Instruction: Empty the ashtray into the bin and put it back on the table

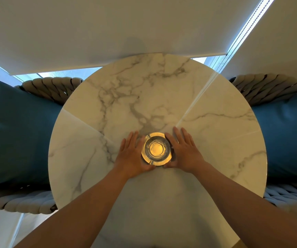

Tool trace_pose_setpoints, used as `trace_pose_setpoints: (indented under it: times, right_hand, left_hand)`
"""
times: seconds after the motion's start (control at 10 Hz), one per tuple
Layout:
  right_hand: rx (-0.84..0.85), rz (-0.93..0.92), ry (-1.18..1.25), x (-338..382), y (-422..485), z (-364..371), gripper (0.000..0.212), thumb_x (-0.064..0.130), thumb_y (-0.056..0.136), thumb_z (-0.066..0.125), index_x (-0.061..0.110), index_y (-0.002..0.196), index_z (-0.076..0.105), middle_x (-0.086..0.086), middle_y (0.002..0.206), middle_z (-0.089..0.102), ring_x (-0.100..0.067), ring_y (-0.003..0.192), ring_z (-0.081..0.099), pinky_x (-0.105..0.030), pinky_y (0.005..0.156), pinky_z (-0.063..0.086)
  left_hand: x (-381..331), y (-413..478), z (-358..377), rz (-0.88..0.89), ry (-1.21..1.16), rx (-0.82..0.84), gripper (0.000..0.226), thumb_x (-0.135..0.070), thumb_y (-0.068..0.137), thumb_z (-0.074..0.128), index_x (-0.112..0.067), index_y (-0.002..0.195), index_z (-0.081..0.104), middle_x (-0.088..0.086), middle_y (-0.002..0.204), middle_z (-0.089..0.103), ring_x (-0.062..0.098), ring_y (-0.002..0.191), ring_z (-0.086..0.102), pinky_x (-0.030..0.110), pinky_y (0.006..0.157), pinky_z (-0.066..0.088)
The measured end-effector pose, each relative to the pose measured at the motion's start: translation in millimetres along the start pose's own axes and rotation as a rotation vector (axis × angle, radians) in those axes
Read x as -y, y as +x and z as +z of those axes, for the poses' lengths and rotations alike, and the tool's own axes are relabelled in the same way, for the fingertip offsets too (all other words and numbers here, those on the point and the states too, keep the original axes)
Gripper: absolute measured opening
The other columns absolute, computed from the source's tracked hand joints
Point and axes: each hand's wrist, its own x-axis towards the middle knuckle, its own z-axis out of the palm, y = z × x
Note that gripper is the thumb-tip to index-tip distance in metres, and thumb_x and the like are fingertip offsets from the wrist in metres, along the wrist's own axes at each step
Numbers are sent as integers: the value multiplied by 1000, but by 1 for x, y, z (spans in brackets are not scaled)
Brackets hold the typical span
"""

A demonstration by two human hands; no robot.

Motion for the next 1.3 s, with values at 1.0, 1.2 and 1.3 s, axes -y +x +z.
trace_pose_setpoints:
  times: [1.0,1.2,1.3]
  right_hand:
    - [-30,33,-27,0,-10,-6,129,64,55,80,30,151,1,-9,163,1,-35,150,-7,-48,121,7]
    - [-23,91,6,3,-36,1,125,60,60,80,23,152,5,-11,162,8,-35,150,-1,-47,121,11]
    - [-51,137,32,7,-58,12,114,56,66,77,20,151,11,-9,160,18,-33,149,8,-43,122,15]
  left_hand:
    - [0,-8,-10,-32,-32,38,129,-72,55,74,-20,155,9,4,163,9,18,150,0,38,121,6]
    - [11,-43,-9,1,-51,11,121,-73,59,70,-17,153,18,3,160,21,19,147,15,36,119,15]
    - [19,-64,-10,14,-48,6,110,-72,61,69,-15,147,33,3,148,38,21,139,32,35,115,26]
